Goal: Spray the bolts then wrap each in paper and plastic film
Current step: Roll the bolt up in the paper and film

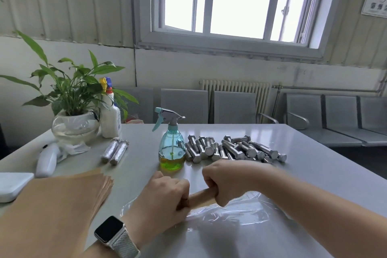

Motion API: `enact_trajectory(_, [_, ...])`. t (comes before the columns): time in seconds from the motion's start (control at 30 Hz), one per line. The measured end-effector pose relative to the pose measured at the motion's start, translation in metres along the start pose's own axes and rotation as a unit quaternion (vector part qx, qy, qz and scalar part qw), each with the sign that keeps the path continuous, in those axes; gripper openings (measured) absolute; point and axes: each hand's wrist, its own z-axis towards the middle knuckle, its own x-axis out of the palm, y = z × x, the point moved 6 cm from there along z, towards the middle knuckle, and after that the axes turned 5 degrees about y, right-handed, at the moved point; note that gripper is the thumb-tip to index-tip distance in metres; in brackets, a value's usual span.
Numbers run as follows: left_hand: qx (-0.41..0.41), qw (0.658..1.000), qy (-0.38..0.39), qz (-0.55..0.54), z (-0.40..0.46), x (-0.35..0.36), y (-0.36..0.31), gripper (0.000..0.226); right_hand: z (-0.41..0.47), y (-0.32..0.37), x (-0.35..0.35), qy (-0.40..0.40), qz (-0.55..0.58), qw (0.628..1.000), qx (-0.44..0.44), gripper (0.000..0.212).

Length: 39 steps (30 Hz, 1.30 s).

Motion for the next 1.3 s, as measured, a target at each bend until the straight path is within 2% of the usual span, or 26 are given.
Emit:
enact_trajectory(0.2, [0.017,0.997,-0.053,0.054,-0.001,0.002,-0.009,0.023,0.004,0.002,0.015,-0.13,-0.122,0.984,-0.016,0.03])
enact_trajectory(0.3, [0.017,0.996,-0.065,0.064,-0.001,0.003,-0.009,0.019,0.004,-0.003,0.025,-0.155,-0.129,0.979,-0.023,0.031])
enact_trajectory(0.53, [0.023,0.996,-0.053,0.069,0.001,0.006,-0.009,0.024,-0.004,-0.021,0.032,-0.149,0.007,0.988,-0.029,0.03])
enact_trajectory(0.77, [0.034,0.998,-0.036,0.04,0.002,0.01,-0.009,0.03,-0.027,-0.031,0.053,-0.243,0.159,0.953,-0.083,0.017])
enact_trajectory(0.9, [0.015,1.0,-0.008,0.015,0.0,0.013,-0.007,0.029,-0.031,-0.033,0.065,-0.303,0.192,0.93,-0.088,0.011])
enact_trajectory(1.0, [-0.035,0.996,0.014,-0.083,-0.005,0.012,0.005,0.026,-0.031,-0.033,0.07,-0.353,0.199,0.91,-0.09,0.003])
enact_trajectory(1.1, [-0.079,0.981,-0.03,-0.172,-0.012,0.004,0.025,0.012,-0.033,-0.033,0.072,-0.389,0.211,0.892,-0.094,0.009])
enact_trajectory(1.17, [-0.099,0.98,-0.06,-0.162,-0.018,-0.005,0.035,0.008,-0.033,-0.033,0.073,-0.394,0.216,0.888,-0.097,0.01])
enact_trajectory(1.3, [-0.093,0.989,-0.021,-0.115,-0.019,-0.002,0.037,0.012,-0.032,-0.034,0.074,-0.387,0.23,0.889,-0.088,0.007])
